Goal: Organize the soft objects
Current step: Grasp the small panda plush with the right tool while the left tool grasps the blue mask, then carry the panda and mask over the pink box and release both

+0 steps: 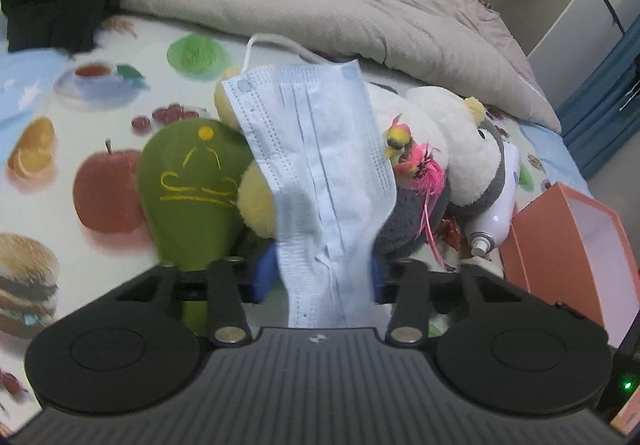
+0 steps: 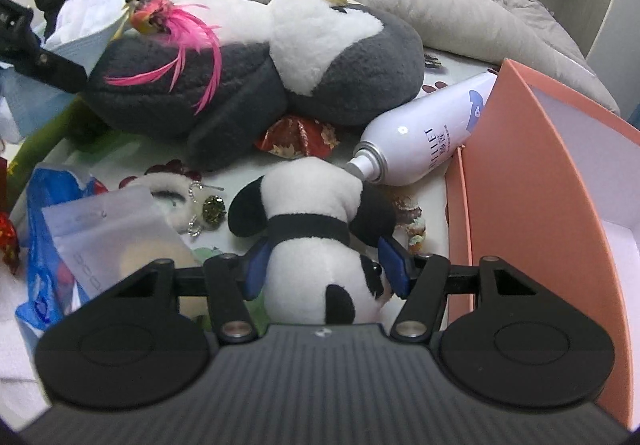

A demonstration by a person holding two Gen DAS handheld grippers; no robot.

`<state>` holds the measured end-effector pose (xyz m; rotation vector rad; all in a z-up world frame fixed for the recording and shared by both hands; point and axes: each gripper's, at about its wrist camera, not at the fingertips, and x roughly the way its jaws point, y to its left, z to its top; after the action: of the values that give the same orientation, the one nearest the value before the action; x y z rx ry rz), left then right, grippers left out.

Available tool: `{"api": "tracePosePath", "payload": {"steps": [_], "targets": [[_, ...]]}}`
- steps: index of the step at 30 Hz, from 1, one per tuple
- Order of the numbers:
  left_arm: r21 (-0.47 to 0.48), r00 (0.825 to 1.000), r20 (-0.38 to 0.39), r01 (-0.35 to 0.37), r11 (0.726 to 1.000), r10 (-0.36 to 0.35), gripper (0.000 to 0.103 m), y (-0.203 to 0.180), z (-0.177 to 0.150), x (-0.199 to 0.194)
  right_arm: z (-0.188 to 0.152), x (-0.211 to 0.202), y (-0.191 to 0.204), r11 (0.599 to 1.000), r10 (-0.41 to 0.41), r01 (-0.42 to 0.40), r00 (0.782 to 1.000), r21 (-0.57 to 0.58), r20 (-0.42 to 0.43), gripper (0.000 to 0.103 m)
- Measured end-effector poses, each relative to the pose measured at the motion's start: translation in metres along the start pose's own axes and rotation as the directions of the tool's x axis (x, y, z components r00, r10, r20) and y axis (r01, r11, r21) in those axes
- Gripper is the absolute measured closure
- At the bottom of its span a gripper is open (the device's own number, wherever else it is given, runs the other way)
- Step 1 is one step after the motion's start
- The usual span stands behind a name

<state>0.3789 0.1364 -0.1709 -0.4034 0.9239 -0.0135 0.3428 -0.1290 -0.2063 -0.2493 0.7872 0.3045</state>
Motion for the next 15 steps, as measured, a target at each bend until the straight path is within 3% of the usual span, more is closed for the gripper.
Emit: {"api": "tracePosePath", "payload": {"steps": [1, 4, 15], "targets": [[-0.004, 1.000, -0.004, 0.009, 1.000, -0.009, 0.073, 0.000, -0.001, 0.000, 0.000, -0.001, 0.000, 1.000, 0.001, -0.001, 1.000, -0.003, 0.003, 0.044], [-0.007, 1.000, 0.011, 0.011, 1.000, -0.011, 0.084, -0.001, -0.001, -0.006, 0.000, -0.005, 0.000, 1.000, 0.002, -0.002, 1.000, 0.005, 0.007, 0.045], [0.039, 0.993, 0.119, 0.013, 0.999, -0.018, 0.090, -0.024, -0.002, -0.064, 0.014, -0.051, -0.007, 0.998, 0.009, -0.015, 0.997, 0.066, 0.082, 0.046]]}}
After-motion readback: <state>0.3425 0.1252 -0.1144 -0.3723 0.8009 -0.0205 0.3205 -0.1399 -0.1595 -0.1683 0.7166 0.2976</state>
